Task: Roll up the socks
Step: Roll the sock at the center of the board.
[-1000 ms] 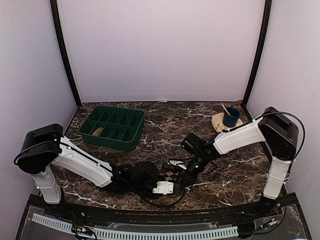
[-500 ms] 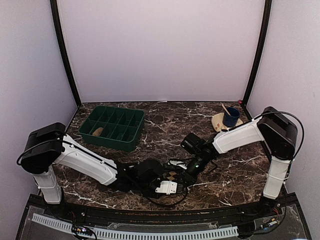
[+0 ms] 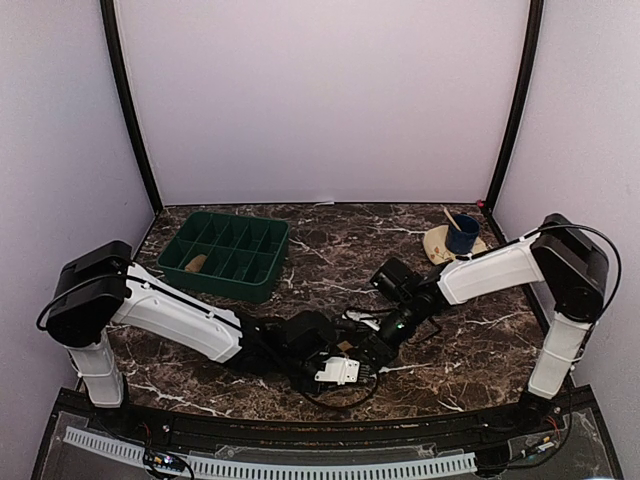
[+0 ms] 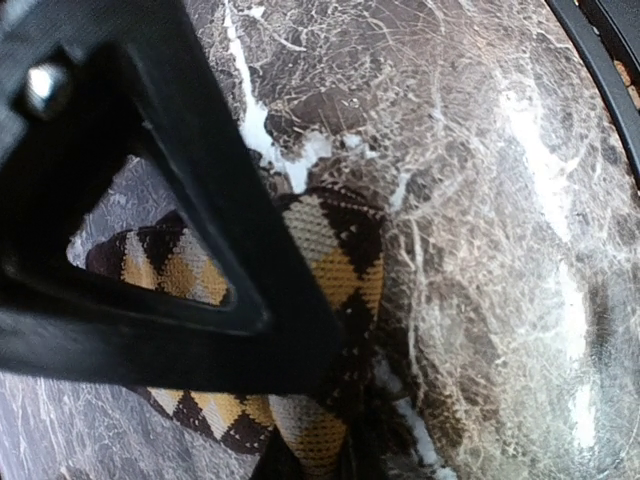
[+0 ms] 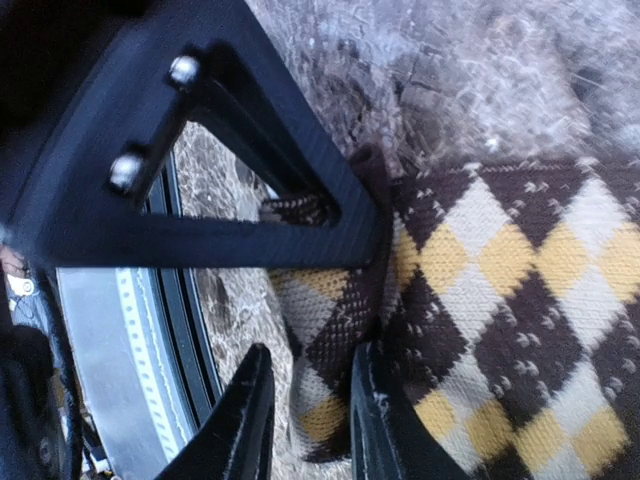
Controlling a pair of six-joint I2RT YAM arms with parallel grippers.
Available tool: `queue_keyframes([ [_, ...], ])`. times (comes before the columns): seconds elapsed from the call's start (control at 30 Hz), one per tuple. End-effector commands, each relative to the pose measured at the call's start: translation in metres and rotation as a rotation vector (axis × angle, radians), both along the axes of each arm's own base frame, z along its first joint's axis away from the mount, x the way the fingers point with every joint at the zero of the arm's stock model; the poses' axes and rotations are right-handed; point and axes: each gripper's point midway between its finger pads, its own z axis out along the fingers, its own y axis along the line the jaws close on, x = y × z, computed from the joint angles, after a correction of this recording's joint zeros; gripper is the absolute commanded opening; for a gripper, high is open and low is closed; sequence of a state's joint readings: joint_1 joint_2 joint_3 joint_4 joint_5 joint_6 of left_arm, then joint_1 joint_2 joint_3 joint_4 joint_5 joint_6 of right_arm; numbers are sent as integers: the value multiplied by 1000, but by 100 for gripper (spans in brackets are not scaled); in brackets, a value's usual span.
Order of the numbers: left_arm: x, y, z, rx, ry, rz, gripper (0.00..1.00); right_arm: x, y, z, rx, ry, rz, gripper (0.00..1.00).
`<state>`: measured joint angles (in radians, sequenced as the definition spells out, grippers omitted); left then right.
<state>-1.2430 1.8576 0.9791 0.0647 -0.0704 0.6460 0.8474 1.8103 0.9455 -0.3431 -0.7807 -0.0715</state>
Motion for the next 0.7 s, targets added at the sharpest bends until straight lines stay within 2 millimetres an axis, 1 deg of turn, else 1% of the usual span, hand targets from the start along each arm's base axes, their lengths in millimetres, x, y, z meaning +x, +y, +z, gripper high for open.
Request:
queue_keyframes([
  [0.0, -5, 32, -27, 129, 126, 54, 0, 13, 1, 21, 73, -55, -46, 25],
  [0.13, -3, 39, -27, 150, 195, 93, 0, 23, -3, 32, 108, -95, -97, 25],
  [0.2, -4, 42, -28, 166, 228, 104, 0, 28, -7, 34, 110, -120, -126, 26],
  [0.3, -8, 43, -27, 187, 304, 112, 0, 35, -11, 37, 107, -162, -170, 26],
  [0.37, -9, 44, -27, 206, 357, 118, 0, 39, -14, 33, 95, -180, -196, 26],
  [0.4, -10, 44, -27, 214, 387, 120, 0, 41, -15, 41, 108, -211, -210, 26],
  [0.53, -13, 45, -27, 242, 502, 133, 0, 52, -25, 40, 72, -287, -273, 26],
  [0.67, -16, 45, -25, 255, 618, 144, 0, 59, -35, 48, 77, -365, -335, 26],
])
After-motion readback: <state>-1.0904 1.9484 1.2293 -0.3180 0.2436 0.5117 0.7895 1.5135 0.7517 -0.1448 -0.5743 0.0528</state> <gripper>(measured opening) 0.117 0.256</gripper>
